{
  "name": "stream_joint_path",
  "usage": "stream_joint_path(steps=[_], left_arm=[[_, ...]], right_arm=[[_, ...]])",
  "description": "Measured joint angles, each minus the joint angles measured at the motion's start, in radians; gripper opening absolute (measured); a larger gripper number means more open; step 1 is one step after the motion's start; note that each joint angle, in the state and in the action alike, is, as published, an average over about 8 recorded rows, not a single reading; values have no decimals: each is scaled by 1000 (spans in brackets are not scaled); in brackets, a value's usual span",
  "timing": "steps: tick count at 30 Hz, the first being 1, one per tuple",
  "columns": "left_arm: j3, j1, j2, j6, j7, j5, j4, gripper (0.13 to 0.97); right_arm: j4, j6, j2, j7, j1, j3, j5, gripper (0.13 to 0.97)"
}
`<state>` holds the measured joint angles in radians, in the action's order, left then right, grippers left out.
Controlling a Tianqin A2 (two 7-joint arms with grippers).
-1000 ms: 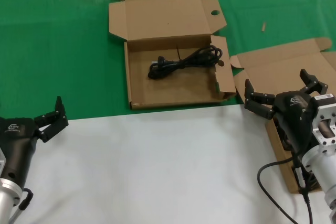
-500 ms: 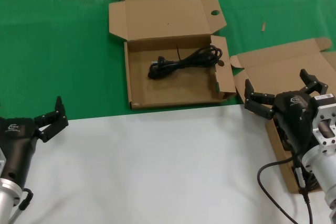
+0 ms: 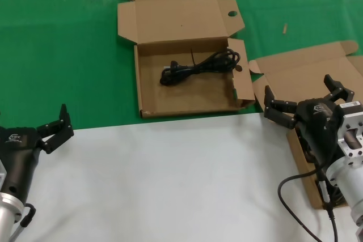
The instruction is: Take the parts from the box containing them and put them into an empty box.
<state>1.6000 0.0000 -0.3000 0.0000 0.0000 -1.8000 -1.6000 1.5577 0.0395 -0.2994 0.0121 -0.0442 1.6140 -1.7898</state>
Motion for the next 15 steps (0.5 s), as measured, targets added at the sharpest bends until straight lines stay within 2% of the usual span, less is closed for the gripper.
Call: stream_joint_path(steps=[15], left_arm=[[0, 0, 0, 0, 0, 0, 0, 966]], right_arm=[[0, 0, 0, 0, 0, 0, 0, 966]])
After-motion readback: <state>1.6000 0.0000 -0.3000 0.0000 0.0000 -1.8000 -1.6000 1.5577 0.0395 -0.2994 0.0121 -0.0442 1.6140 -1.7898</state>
